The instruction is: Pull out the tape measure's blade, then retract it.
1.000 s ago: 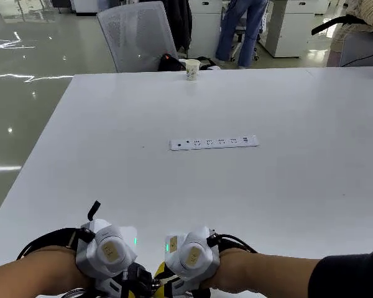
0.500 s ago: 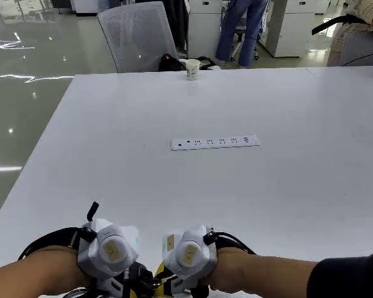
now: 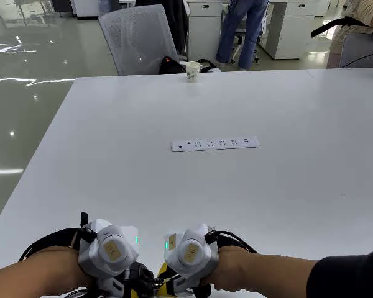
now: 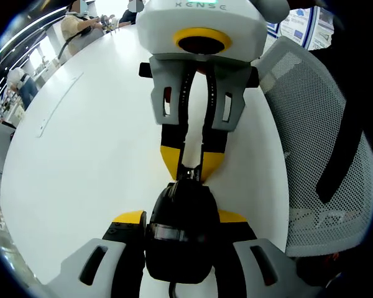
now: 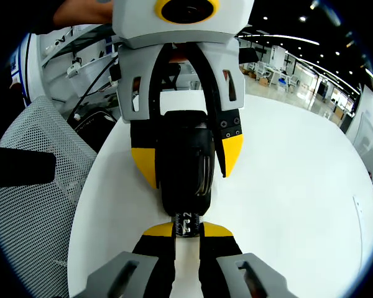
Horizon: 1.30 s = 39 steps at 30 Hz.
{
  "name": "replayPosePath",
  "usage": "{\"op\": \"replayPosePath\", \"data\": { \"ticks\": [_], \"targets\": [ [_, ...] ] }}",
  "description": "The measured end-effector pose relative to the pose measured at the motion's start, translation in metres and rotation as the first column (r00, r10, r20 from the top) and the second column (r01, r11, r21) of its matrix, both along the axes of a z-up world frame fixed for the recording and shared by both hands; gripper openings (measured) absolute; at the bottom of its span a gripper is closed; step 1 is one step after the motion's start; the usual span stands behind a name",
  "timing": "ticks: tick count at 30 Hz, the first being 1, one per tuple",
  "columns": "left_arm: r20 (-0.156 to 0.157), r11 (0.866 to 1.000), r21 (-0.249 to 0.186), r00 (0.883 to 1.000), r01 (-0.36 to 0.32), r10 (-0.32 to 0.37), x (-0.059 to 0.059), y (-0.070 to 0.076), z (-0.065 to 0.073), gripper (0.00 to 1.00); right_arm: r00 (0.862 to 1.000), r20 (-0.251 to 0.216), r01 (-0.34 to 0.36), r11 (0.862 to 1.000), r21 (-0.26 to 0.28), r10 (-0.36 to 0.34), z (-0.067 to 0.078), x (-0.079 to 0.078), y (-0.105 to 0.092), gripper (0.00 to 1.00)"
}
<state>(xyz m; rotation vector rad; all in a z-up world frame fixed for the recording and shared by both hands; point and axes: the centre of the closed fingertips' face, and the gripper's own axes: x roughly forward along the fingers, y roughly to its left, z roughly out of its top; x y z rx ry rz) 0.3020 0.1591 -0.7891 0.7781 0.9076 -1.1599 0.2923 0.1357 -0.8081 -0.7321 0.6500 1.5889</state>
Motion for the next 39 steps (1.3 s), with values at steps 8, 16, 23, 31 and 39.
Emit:
{"op": "replayPosePath", "data": {
  "ticks": [8, 16, 23, 31, 39],
  "targets": [
    [-0.002, 1.0, 0.006, 1.0, -0.005, 0.005, 0.001, 0.001, 0.0, 0.37, 1.0, -0.006, -0.004, 1.0, -0.013, 0.004, 0.0, 0.002, -0.006, 0.11],
    [-0.003, 1.0, 0.01, 1.0, -0.008, 0.008, 0.0, 0.002, 0.0, 0.37, 1.0, -0.017, 0.0, 1.0, -0.021, 0.0, 0.0, 0.002, -0.011, 0.11],
    [-0.003, 1.0, 0.013, 1.0, -0.009, 0.009, 0.0, 0.002, 0.0, 0.37, 1.0, -0.018, 0.001, 1.0, -0.03, -0.002, 0.0, 0.004, -0.017, 0.11],
    [-0.002, 1.0, 0.016, 1.0, -0.012, 0.012, 0.0, 0.002, 0.0, 0.37, 1.0, -0.016, 0.001, 0.999, -0.035, -0.002, 0.0, 0.006, -0.024, 0.11],
    [-0.002, 1.0, 0.015, 1.0, -0.017, 0.017, 0.002, 0.002, 0.0, 0.37, 1.0, -0.019, 0.006, 0.999, -0.042, -0.007, 0.0, 0.008, -0.032, 0.11]
  ]
}}
